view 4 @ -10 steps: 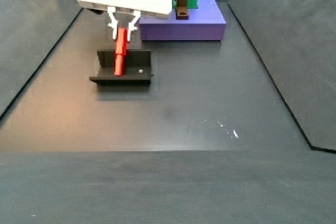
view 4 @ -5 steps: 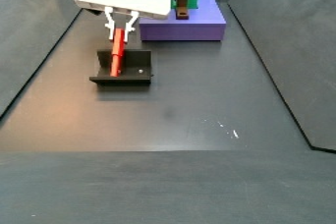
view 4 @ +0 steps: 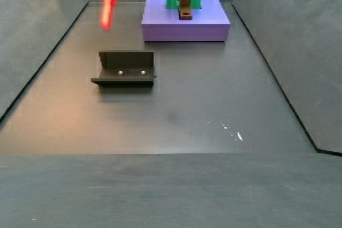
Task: Pick up the red object. Move up. Place the red object on the fixture. Regrasp the red object. Move to above the board. Insert the red object.
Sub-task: Move to above the board.
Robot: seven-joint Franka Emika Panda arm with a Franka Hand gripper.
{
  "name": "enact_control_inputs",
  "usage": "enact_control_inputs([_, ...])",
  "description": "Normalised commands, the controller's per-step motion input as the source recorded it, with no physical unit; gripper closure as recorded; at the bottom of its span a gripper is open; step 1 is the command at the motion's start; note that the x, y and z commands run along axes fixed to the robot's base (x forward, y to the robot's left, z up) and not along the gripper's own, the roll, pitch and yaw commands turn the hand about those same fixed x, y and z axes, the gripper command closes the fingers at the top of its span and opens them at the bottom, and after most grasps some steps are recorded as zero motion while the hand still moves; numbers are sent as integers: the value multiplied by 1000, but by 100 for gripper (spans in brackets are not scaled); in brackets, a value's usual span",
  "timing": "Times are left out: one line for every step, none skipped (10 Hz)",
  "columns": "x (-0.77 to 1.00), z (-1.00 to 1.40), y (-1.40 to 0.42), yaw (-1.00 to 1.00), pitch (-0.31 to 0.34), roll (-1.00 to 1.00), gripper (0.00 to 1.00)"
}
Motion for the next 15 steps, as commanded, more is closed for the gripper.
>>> enact_control_inputs([12, 1400, 31, -35, 29, -35, 100])
enact_control_inputs([12, 1400, 21, -12, 47, -11, 100])
enact_control_inputs([14, 724, 2, -12, 67, -14, 100])
enact_control_inputs([18, 460, -3, -7, 78, -14, 100])
enact_control_inputs([-995, 297, -1400, -215, 219, -1000, 100])
enact_control_inputs([-1016, 299, -1400, -209, 217, -1000, 100])
enact_control_inputs([-1089, 319, -1400, -190, 211, -1000, 100])
enact_control_inputs([-1095, 288, -1400, -177, 224, -1000, 100])
enact_control_inputs([-1078, 290, -1400, -168, 233, -1000, 100])
enact_control_inputs([-750, 195, -938, -138, 249, -1000, 100])
enact_control_inputs([-569, 142, -705, -132, 252, -1000, 100])
enact_control_inputs([-254, 54, -269, -94, 242, -1000, 100])
enact_control_inputs([-194, 37, -182, -90, 236, -1000, 100])
enact_control_inputs([-118, 24, -74, -63, 208, -1000, 100])
enact_control_inputs([-89, 6, -19, -31, 138, -817, 100])
